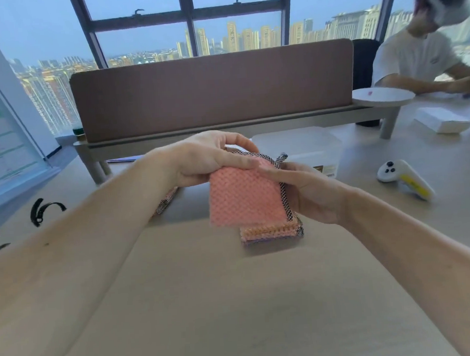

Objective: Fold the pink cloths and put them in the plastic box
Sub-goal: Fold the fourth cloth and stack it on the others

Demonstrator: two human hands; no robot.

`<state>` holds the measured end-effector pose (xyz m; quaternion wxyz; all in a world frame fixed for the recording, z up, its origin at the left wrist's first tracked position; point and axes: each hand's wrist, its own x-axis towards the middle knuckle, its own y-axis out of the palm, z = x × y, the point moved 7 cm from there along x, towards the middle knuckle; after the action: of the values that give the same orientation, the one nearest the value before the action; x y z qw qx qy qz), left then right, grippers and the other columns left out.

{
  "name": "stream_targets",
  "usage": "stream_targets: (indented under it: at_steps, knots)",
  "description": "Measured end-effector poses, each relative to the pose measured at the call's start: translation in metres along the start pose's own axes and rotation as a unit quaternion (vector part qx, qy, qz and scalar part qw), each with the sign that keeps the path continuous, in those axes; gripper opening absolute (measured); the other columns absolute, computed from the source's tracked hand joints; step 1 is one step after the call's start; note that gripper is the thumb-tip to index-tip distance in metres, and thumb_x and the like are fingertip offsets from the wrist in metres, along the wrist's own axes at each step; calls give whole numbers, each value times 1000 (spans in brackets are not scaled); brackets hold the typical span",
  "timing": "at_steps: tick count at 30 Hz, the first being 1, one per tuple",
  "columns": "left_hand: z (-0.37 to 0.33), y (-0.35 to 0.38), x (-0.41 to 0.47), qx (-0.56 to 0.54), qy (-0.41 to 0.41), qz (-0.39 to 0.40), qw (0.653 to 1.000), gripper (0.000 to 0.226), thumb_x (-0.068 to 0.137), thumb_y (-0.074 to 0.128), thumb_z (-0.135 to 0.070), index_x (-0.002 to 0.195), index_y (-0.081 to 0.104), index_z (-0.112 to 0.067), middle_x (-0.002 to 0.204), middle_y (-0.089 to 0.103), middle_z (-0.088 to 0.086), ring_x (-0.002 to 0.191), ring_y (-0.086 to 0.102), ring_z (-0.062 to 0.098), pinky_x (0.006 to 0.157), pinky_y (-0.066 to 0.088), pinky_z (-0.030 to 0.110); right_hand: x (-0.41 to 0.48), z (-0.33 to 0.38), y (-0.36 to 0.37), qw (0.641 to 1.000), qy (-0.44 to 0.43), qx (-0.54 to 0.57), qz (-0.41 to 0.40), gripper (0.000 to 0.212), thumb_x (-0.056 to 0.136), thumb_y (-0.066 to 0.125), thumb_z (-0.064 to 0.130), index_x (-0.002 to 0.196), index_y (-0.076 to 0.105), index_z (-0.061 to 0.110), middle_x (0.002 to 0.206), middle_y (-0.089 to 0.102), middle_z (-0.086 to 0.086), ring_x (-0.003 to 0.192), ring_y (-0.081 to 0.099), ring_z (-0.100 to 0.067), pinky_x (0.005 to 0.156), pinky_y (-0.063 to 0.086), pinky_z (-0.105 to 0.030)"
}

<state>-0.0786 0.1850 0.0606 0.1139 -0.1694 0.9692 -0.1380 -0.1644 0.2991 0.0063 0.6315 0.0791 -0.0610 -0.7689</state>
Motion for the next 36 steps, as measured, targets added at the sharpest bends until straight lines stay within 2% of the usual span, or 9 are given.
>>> stream_targets:
  at_steps: [2,8,11,15,18,21,26,31,36]
  knots:
    - [12,4,15,-31,-2,-11,999,28,87,77,-11,114,69,-14,107,70,13,92,65,26,89,53,36,0,0,-21,999,2,-15,-45,42,82,73,27,117,68,3,101,76,-6,87,72,-15,70,59,-27]
    - [53,13,47,-124,-22,-70,990,31,89,76,-21,114,69,-5,96,74,6,78,71,11,74,59,22,11,-12,-65,979,-26,-106,-172,24,97,67,20,117,71,8,113,76,-9,94,71,-19,82,59,-35]
    - [86,25,46,-163,-94,-70,980,37,92,71,-33,116,70,-4,96,76,2,84,70,12,85,57,27,17,-16,-73,976,-33,-106,-186,23,99,63,17,118,69,5,112,76,-9,94,72,-20,79,61,-31]
    - [106,22,48,-221,-77,-134,963,23,98,66,-26,113,68,-9,98,75,5,82,72,17,73,56,31,27,-26,-77,972,5,-136,-193,18,103,58,15,117,68,9,106,76,-4,85,71,-18,78,61,-40]
    - [100,8,46,-87,-20,-272,958,19,98,65,-28,111,65,-14,104,71,6,82,69,17,66,54,30,35,-29,-78,963,26,-165,-210,17,103,57,13,116,65,7,109,75,-8,84,68,-21,85,59,-49]
    - [93,9,37,36,27,-356,934,25,97,62,-35,116,53,-22,97,68,4,86,67,19,73,57,38,41,-29,-78,950,20,-216,-223,16,103,56,11,118,60,7,111,73,-11,89,68,-26,79,57,-43]
    - [102,21,33,100,41,-352,930,36,100,59,-28,129,37,-25,74,58,9,63,55,21,56,43,35,40,-37,-79,933,30,-279,-225,43,98,66,21,137,50,14,108,68,-7,92,72,-26,81,63,-44]
    - [106,26,32,74,45,-336,938,35,99,59,-22,127,41,-32,97,67,26,85,67,40,77,58,53,34,-30,-88,927,11,-279,-251,73,88,79,20,149,38,23,121,60,0,103,68,-23,86,61,-44]
    - [111,34,33,87,36,-316,944,24,97,62,-23,118,54,-29,111,67,8,96,69,31,84,58,51,26,-42,-90,913,-14,-329,-243,75,81,85,17,145,46,22,126,58,0,103,63,-11,90,58,-35]
